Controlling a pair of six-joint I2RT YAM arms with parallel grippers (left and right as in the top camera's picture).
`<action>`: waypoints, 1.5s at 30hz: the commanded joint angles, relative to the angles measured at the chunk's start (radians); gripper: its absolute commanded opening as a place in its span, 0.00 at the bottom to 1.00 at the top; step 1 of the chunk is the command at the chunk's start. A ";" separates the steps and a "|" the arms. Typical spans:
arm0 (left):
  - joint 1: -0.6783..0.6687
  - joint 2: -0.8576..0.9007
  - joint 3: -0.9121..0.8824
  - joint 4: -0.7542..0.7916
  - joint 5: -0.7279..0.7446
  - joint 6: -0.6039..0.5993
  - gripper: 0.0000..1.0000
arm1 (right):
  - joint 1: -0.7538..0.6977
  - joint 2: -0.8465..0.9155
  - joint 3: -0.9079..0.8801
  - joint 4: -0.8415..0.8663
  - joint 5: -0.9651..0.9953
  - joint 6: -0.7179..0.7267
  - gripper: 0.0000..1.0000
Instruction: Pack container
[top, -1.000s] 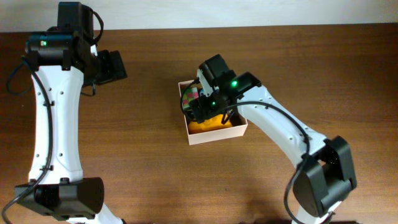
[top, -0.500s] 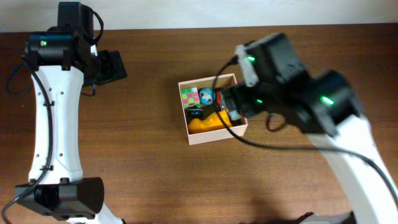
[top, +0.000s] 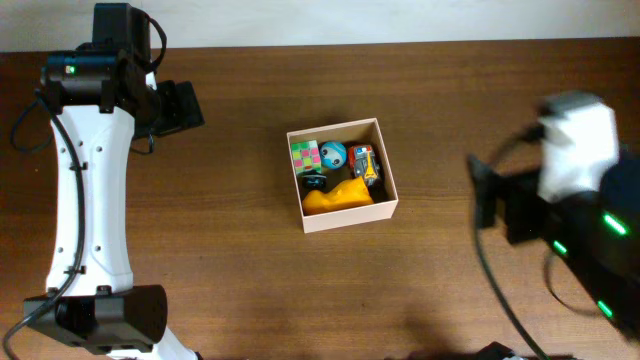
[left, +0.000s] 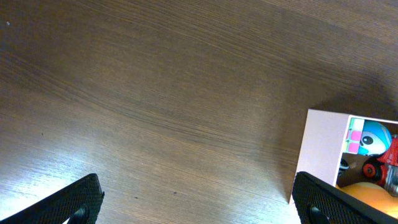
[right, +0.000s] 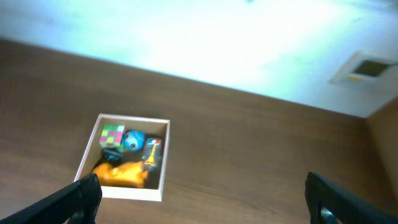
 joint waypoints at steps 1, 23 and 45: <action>0.002 0.000 0.014 0.002 0.003 0.015 0.99 | -0.002 -0.073 0.015 -0.027 0.089 0.000 0.99; 0.002 0.000 0.014 0.002 0.003 0.015 0.99 | -0.557 -0.472 -0.809 0.391 -0.159 0.000 0.99; 0.002 0.000 0.014 0.002 0.003 0.015 0.99 | -0.558 -1.030 -1.616 0.697 -0.270 0.004 0.99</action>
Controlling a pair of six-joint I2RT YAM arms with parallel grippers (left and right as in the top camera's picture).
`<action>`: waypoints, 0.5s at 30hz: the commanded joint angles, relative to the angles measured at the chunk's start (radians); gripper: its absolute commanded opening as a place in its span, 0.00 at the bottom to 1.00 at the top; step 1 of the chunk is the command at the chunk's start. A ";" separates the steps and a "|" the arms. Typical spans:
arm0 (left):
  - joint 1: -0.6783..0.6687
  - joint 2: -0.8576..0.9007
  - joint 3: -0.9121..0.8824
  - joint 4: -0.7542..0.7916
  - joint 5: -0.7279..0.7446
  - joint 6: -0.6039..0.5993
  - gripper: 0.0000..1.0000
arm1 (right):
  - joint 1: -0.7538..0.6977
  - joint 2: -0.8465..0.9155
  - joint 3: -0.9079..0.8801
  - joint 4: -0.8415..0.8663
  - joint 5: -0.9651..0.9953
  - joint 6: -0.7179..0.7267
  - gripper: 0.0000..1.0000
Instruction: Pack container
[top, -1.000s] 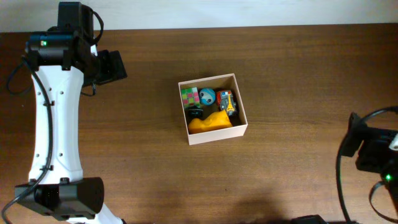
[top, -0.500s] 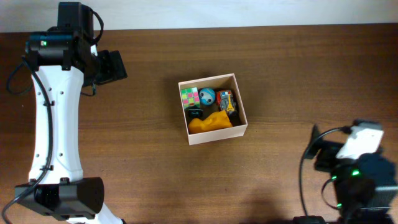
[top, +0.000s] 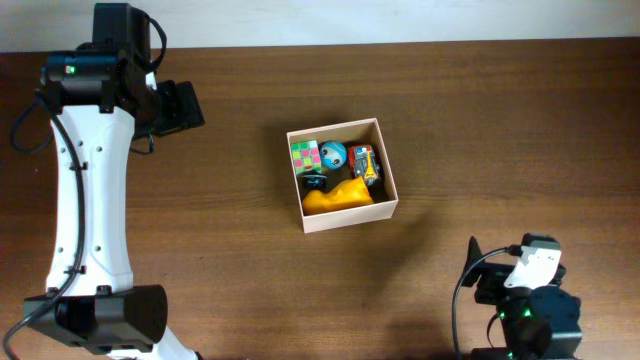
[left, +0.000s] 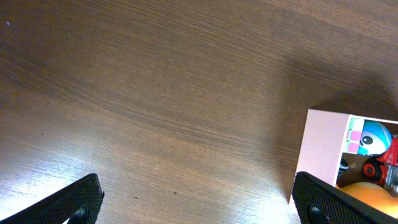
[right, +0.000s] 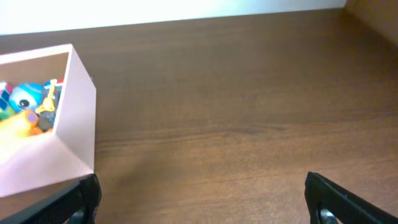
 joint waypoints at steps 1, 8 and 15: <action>0.002 0.000 0.014 0.002 0.003 0.015 0.99 | -0.008 -0.055 -0.053 0.008 -0.010 0.007 0.99; 0.002 0.000 0.014 0.002 0.003 0.015 0.99 | -0.008 -0.106 -0.136 0.032 -0.024 0.007 0.99; 0.002 0.000 0.014 0.002 0.003 0.015 0.99 | -0.008 -0.106 -0.166 0.038 -0.025 0.007 0.99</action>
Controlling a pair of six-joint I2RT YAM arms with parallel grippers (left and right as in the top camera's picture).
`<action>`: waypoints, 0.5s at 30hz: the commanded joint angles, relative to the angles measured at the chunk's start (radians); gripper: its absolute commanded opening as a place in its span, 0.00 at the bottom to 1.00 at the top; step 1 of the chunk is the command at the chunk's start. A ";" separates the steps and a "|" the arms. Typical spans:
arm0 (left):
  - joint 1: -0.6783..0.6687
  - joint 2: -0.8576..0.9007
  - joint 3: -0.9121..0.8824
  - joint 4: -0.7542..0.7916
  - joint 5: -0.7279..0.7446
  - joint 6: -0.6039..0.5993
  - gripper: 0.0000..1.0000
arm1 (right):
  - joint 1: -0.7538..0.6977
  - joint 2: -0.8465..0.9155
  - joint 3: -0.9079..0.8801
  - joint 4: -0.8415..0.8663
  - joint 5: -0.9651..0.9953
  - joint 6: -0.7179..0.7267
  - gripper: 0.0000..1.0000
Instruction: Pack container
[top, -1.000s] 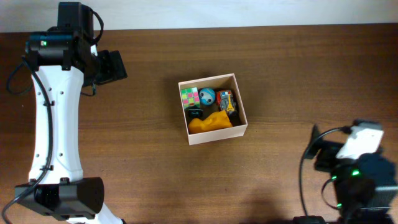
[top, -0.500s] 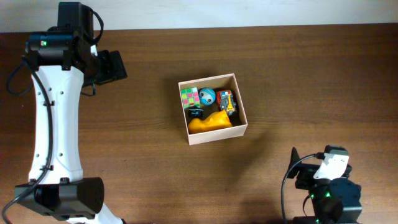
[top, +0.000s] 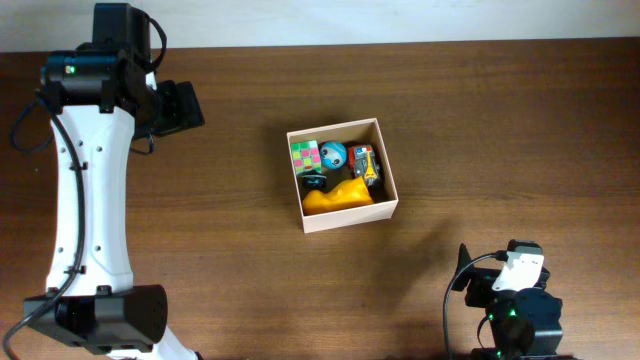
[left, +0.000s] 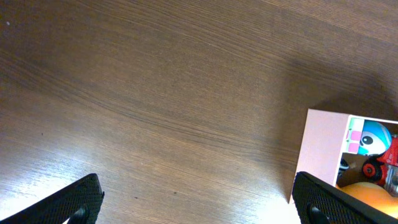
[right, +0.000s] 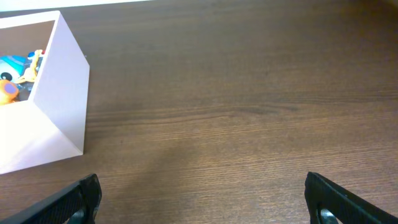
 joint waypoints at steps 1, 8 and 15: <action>0.002 0.000 0.014 0.002 0.003 0.015 0.99 | -0.008 -0.013 -0.019 0.006 -0.013 0.007 0.99; 0.002 0.000 0.014 0.002 0.003 0.015 0.99 | -0.008 -0.047 -0.061 0.021 -0.032 0.007 0.99; 0.002 0.000 0.014 0.002 0.003 0.015 0.99 | -0.008 -0.047 -0.076 0.029 -0.037 0.007 0.99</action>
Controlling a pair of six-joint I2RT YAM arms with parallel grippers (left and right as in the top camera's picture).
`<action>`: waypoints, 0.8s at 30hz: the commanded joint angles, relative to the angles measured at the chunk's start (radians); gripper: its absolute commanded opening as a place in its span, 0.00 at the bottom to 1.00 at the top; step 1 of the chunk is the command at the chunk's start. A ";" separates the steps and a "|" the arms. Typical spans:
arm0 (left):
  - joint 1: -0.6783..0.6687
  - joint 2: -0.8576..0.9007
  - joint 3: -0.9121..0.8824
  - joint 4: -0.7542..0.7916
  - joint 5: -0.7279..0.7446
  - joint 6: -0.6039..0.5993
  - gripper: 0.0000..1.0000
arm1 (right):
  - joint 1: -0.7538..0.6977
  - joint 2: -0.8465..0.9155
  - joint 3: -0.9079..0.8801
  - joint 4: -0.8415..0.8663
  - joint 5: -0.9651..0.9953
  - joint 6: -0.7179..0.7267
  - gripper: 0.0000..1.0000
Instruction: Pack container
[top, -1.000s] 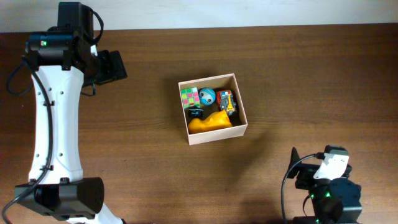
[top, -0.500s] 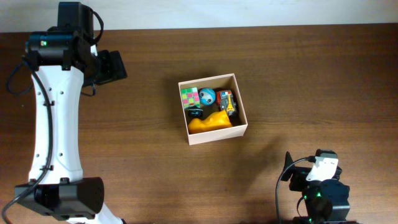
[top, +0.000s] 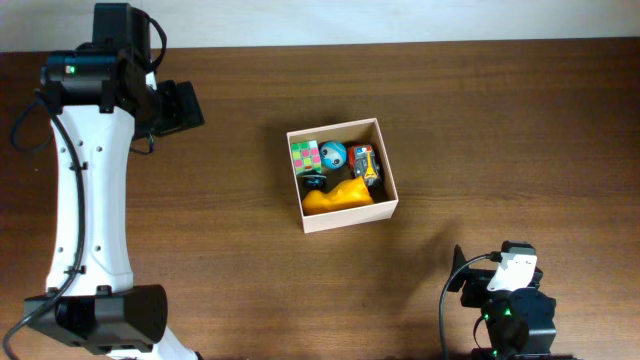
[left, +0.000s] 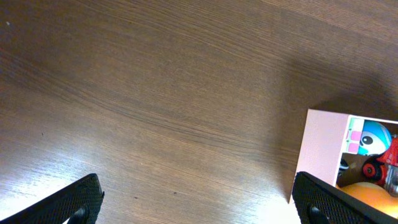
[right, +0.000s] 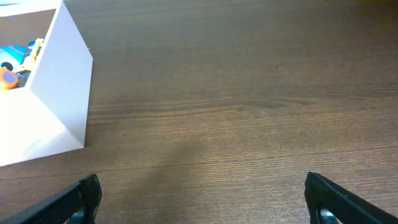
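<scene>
A small pale box (top: 388, 199) sits mid-table holding a colourful cube (top: 304, 155), a blue ball toy (top: 333, 154), a red toy vehicle (top: 365, 163), a small dark item (top: 315, 182) and an orange toy (top: 338, 198). My left gripper (left: 198, 200) hovers open over bare wood left of the box (left: 320, 149). My right gripper (right: 202, 200) is open low near the table's front right, with the box (right: 59, 106) at its upper left. Both hold nothing.
The wooden table (top: 500, 120) runs to a pale wall strip (top: 400, 20) at the back. The left arm's white link (top: 90, 190) stretches along the left side. The right arm's base (top: 510, 310) sits by the front edge.
The right arm has folded slightly further toward the front edge, and the box sits a little differently in its wrist view. The left arm and the box contents are unchanged.
The right arm was raised at the table's right, its wrist camera looking down on the box from afar. It then stood folded low near the front right edge, facing the box's side, and has settled there. The left arm stayed still and open.
</scene>
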 joint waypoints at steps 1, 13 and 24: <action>0.002 0.000 0.014 0.002 0.003 0.015 0.99 | -0.008 -0.012 -0.020 0.006 -0.014 0.007 0.99; 0.002 0.000 0.014 0.002 0.003 0.015 0.99 | -0.008 -0.012 -0.034 -0.021 -0.017 0.006 0.99; 0.002 0.000 0.014 0.002 0.003 0.015 0.99 | -0.008 -0.012 -0.034 -0.021 -0.016 0.006 0.99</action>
